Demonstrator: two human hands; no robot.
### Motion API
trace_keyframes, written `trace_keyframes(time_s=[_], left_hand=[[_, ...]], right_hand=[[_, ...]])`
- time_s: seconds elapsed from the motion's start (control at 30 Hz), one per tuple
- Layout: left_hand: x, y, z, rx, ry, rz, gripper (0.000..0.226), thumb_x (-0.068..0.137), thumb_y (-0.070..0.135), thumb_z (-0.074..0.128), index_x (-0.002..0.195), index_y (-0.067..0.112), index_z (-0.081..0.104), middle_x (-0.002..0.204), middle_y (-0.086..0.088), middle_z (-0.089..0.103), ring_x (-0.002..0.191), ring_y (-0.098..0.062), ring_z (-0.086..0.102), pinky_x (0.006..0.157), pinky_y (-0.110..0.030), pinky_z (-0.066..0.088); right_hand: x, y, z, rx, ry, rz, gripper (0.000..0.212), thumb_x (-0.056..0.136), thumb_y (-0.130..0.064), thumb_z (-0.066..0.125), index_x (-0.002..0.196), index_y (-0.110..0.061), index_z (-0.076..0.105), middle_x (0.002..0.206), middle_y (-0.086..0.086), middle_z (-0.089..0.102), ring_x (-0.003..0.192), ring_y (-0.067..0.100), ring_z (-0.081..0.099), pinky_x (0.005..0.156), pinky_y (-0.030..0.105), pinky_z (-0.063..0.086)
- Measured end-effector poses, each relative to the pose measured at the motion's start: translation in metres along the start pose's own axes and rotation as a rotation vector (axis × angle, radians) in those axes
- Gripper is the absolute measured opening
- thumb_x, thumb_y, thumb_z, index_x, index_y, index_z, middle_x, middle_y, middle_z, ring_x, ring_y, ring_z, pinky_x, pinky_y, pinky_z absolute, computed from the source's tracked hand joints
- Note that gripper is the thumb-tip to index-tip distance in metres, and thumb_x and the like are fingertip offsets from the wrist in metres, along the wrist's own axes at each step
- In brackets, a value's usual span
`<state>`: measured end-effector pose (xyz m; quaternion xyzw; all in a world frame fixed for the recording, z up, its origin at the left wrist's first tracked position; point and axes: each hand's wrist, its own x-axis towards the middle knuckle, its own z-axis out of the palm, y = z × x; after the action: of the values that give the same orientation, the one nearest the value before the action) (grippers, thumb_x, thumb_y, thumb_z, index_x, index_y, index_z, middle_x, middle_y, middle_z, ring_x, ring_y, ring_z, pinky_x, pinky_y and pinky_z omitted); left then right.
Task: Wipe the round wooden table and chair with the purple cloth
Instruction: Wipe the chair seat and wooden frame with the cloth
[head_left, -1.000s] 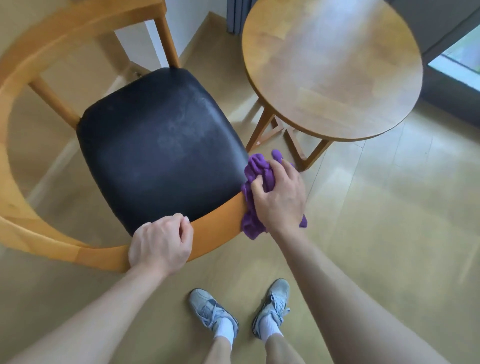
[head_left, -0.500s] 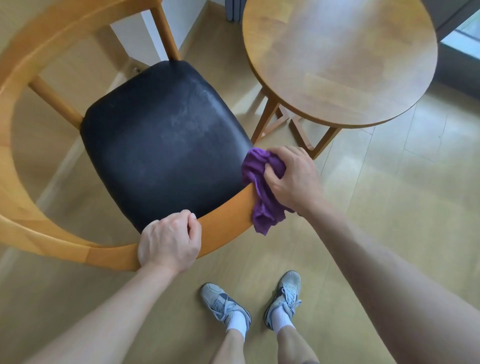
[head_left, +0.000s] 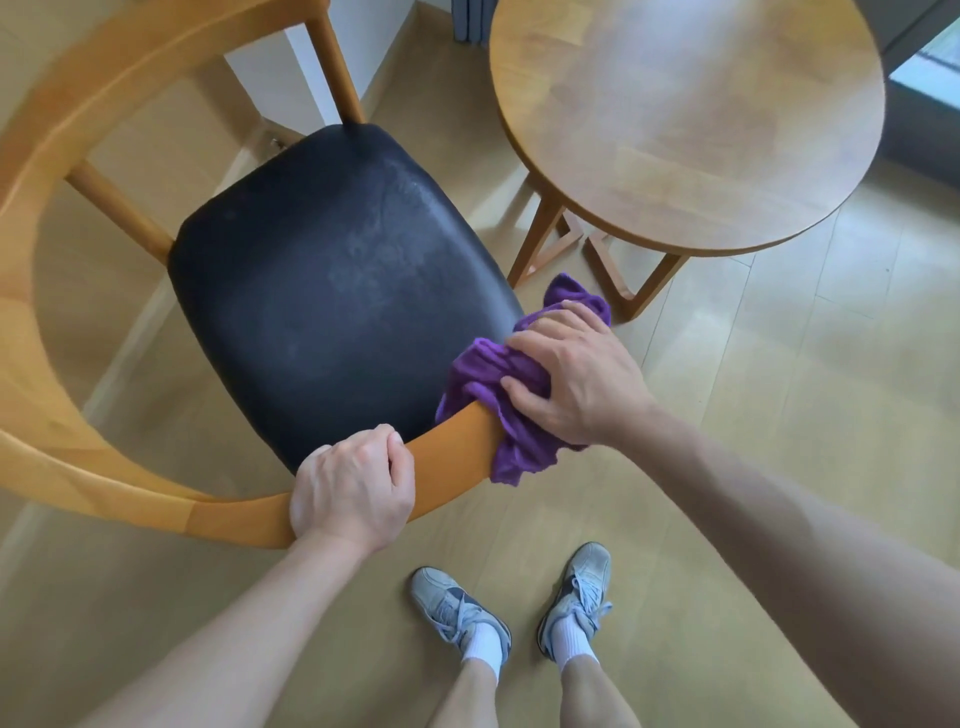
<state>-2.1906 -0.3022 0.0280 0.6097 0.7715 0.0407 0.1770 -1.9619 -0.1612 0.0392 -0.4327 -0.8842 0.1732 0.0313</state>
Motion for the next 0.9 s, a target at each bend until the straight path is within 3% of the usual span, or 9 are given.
trace_keyframes(time_s=[0.17,0.27,0.37,0.43,0.53,0.6,0.67,0.8,0.9], left_hand=[[-0.002,0.0,0.0,-0.025,0.012,0.001,0.038,0.095,0.034,0.024,0.063,0.023,0.041,0.055,0.01,0.044,0.046,-0.012,0.038,0.056,-0.029,0.03],[-0.003,0.0,0.001,-0.038,0.039,0.008,0.037,0.094,0.035,0.024,0.062,0.025,0.04,0.055,0.012,0.042,0.044,-0.005,0.03,0.056,-0.028,0.028],[-0.003,-0.001,0.002,-0.028,0.019,0.011,0.036,0.095,0.033,0.03,0.064,0.023,0.044,0.056,0.01,0.044,0.045,-0.011,0.037,0.056,-0.029,0.032],[-0.002,-0.001,0.001,-0.018,-0.004,0.001,0.036,0.096,0.033,0.03,0.066,0.021,0.046,0.059,0.009,0.047,0.049,-0.017,0.044,0.058,-0.031,0.035],[-0.001,-0.001,0.0,-0.009,-0.026,-0.015,0.038,0.097,0.034,0.028,0.067,0.021,0.048,0.062,0.007,0.05,0.053,-0.019,0.048,0.06,-0.033,0.039],[0.0,-0.001,0.0,-0.013,-0.042,-0.029,0.038,0.097,0.033,0.03,0.068,0.019,0.049,0.063,0.007,0.051,0.055,-0.022,0.052,0.06,-0.035,0.043],[0.001,-0.002,0.0,-0.018,-0.049,-0.032,0.037,0.099,0.029,0.034,0.068,0.019,0.05,0.062,0.007,0.051,0.055,-0.021,0.053,0.061,-0.036,0.046],[-0.002,-0.001,0.0,-0.031,-0.001,-0.033,0.036,0.095,0.031,0.03,0.063,0.022,0.043,0.057,0.01,0.045,0.048,-0.013,0.039,0.059,-0.031,0.032],[-0.003,-0.002,0.002,-0.038,0.019,-0.027,0.036,0.094,0.033,0.03,0.062,0.024,0.043,0.056,0.012,0.044,0.046,-0.007,0.033,0.056,-0.029,0.028]], right_hand=[[0.024,-0.002,0.001,0.281,0.189,0.726,0.037,0.09,-0.057,0.048,0.09,-0.022,0.059,0.087,-0.003,0.062,0.089,0.026,0.059,0.083,0.043,0.051],[0.026,-0.019,0.001,0.321,0.288,0.93,0.035,0.092,-0.054,0.048,0.094,-0.021,0.056,0.093,-0.001,0.061,0.092,0.028,0.06,0.085,0.046,0.051],[0.007,-0.047,0.013,0.227,0.301,0.768,0.037,0.094,-0.047,0.049,0.121,-0.022,0.058,0.126,0.0,0.061,0.124,0.028,0.052,0.109,0.049,0.041],[-0.01,-0.059,0.019,0.1,0.242,0.465,0.04,0.091,-0.044,0.054,0.126,-0.024,0.06,0.136,-0.002,0.059,0.14,0.027,0.041,0.122,0.052,0.023],[-0.019,-0.043,0.016,0.076,0.084,0.007,0.038,0.09,-0.042,0.059,0.121,-0.022,0.066,0.119,-0.003,0.069,0.123,0.021,0.058,0.121,0.048,0.025],[-0.007,-0.023,0.009,0.068,0.005,-0.093,0.035,0.092,-0.043,0.056,0.117,-0.022,0.066,0.109,-0.004,0.071,0.107,0.021,0.062,0.115,0.041,0.033],[0.007,-0.011,0.003,0.081,0.035,-0.016,0.031,0.095,-0.045,0.051,0.112,-0.024,0.066,0.103,-0.005,0.072,0.1,0.02,0.063,0.108,0.037,0.037],[0.026,0.006,-0.011,0.31,0.19,0.368,0.028,0.1,-0.041,0.05,0.117,-0.023,0.063,0.102,-0.005,0.067,0.095,0.019,0.061,0.094,0.043,0.05],[0.038,0.021,-0.04,0.436,0.285,0.447,0.025,0.097,-0.043,0.054,0.112,-0.025,0.061,0.1,-0.006,0.063,0.092,0.017,0.059,0.083,0.04,0.05]])
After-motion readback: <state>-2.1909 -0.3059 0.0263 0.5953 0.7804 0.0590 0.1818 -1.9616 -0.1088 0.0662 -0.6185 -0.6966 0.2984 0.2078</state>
